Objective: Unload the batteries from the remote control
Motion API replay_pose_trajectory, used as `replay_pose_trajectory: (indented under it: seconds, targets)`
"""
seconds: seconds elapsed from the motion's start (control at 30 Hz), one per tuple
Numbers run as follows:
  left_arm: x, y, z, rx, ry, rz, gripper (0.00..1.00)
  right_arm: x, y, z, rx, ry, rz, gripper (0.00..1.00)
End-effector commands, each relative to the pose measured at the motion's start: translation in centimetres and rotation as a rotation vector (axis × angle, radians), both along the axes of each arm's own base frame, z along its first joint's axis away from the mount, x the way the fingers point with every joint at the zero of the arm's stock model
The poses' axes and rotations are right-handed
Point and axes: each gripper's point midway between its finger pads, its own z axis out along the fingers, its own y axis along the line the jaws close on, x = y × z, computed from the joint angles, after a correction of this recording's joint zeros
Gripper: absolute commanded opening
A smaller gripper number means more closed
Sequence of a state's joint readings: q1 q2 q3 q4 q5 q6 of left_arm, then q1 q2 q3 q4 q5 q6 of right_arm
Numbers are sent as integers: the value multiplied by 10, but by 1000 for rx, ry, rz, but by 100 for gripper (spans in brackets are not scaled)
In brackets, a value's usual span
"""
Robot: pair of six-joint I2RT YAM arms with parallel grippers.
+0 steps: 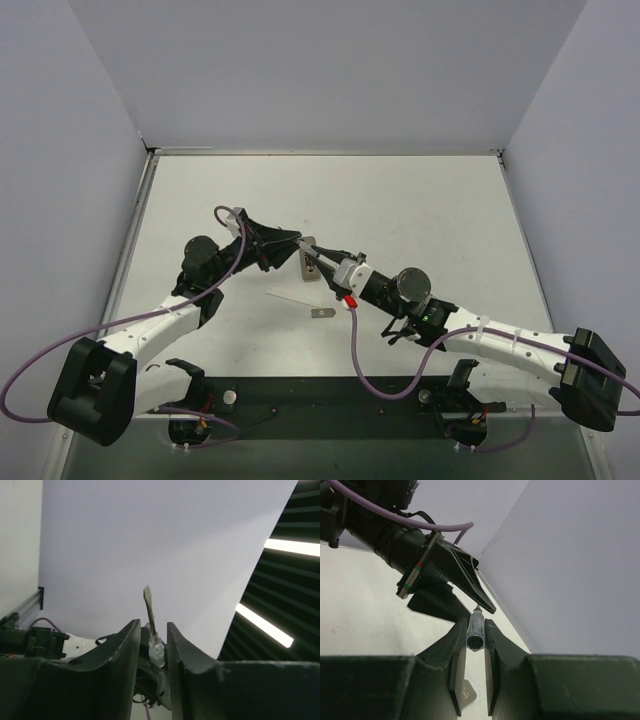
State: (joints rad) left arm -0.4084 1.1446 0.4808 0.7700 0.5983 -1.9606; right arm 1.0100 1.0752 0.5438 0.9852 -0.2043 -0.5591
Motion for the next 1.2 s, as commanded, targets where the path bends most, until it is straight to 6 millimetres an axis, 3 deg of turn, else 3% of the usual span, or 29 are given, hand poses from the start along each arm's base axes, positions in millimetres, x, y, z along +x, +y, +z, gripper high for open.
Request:
replay_pose_trajectory:
  seconds: [0.0, 0.03, 0.1, 0.13, 0.27, 0.3, 0.37, 0.43, 0.47, 0.5, 0.57, 0.6, 0.67, 0.7, 0.77, 0.8, 0.87, 0.93, 0.97, 1.17]
  targets:
    - [-16, -1, 15, -6, -115, -63, 50, 3, -7, 43, 90, -62, -37, 0]
    - [-16, -2, 3, 45, -103, -70, 60, 4, -14, 47, 86, -69, -50, 0]
    - [-16, 2, -5, 108, -111, -76, 67, 7, -22, 36, 32, -43, -50, 0]
    - [-14, 4, -21, 178, -104, -75, 70, 14, -38, 41, 40, -43, -78, 0]
    - [-4, 17, -48, 380, -142, -62, 70, 19, -62, 26, -46, 37, -68, 0]
    - [0, 19, -50, 422, -161, -59, 70, 16, -64, 9, -107, 71, -38, 0]
    - [8, 21, -53, 539, -227, -71, 70, 23, -84, 2, -136, 90, -64, 0]
    - [12, 22, -79, 648, -196, -126, 70, 19, -92, -14, -182, 143, -26, 0]
    - [20, 20, -70, 659, -227, -131, 70, 23, -99, -18, -190, 171, -32, 0]
    - [25, 17, -83, 678, -201, -160, 70, 31, -112, -27, -207, 220, -64, 0]
    - [35, 9, -87, 684, -209, -201, 69, 33, -114, -30, -245, 265, -25, 0]
    - [38, 6, -88, 688, -214, -217, 69, 34, -122, -44, -283, 341, -32, 0]
    - [44, -1, -105, 725, -198, -268, 69, 31, -119, -52, -322, 397, 23, 0]
    - [53, -4, -97, 740, -226, -271, 69, 27, -122, -65, -352, 453, 34, 0]
    - [56, -10, -117, 788, -203, -328, 69, 24, -121, -76, -379, 493, 63, 0]
    - [64, -13, -116, 812, -232, -331, 69, 23, -121, -84, -398, 510, 74, 0]
    - [65, -21, -133, 829, -190, -377, 69, 22, -121, -93, -419, 520, 77, 0]
    - [72, -29, -133, 820, -189, -405, 69, 24, -122, -102, -439, 542, 70, 0]
    - [73, -34, -147, 826, -158, -441, 69, 22, -120, -104, -442, 544, 89, 0]
    - [87, -47, -167, 900, -149, -495, 69, 19, -115, -123, -492, 498, 128, 0]
